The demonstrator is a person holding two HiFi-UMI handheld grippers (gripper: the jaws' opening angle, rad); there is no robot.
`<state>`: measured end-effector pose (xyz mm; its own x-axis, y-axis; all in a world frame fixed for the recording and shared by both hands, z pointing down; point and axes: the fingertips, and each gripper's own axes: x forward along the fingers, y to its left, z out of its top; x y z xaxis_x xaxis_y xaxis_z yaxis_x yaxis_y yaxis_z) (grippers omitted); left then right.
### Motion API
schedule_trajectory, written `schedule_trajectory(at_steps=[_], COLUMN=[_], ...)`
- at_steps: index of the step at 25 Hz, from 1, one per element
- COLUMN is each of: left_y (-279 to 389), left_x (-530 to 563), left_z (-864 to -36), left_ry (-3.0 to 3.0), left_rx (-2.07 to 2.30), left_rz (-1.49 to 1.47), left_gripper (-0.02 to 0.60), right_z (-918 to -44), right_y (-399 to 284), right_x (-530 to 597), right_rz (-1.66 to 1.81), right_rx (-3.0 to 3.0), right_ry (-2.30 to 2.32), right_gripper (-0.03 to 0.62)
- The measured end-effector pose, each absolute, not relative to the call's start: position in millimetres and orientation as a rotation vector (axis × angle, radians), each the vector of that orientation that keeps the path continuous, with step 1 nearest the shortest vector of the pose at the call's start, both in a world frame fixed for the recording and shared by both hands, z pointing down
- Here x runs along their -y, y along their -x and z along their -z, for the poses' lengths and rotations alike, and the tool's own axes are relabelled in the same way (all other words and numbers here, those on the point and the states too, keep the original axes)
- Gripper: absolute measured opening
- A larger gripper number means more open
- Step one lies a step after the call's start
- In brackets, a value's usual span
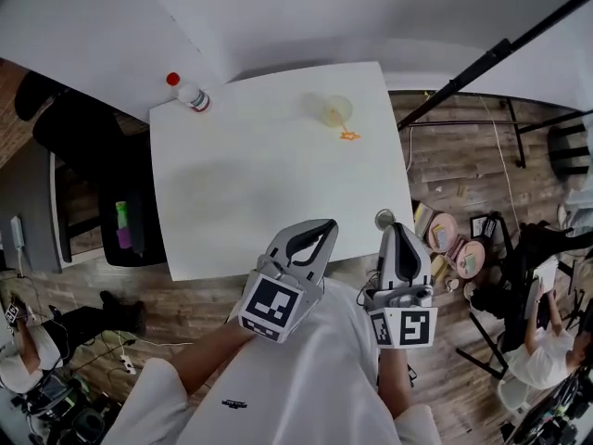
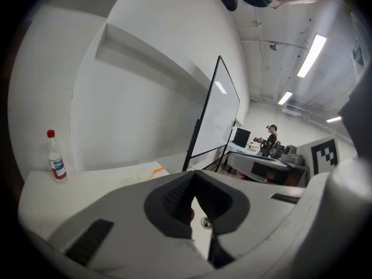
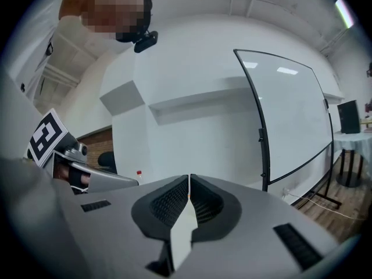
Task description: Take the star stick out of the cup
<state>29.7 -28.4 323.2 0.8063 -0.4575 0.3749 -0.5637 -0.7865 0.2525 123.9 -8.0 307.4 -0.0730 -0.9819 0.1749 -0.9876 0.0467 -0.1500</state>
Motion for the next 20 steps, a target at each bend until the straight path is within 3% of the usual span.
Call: schedule_trajectory(at_steps=[11, 15, 20], left_y=[-23, -21, -18], left_x=[58, 69, 79], left_z=[-341, -349, -358], left_ry=[-2.585, -2.575, -2.557], left_rx=[0.861, 0.878, 0.901], left_rz=[-0.425, -0.44, -0.453], left_gripper=[0.003, 0.003, 0.003], right_z=[-327, -333, -342], right_y=[-108, -104, -106], right_x=[54, 69, 83], right_rz=[-0.385, -0.398, -0.395], right_rx=[2.314, 2.329, 2.329], right_ry=[-2.006, -1.99, -1.978], right_gripper=[0.0, 0.059, 0.074])
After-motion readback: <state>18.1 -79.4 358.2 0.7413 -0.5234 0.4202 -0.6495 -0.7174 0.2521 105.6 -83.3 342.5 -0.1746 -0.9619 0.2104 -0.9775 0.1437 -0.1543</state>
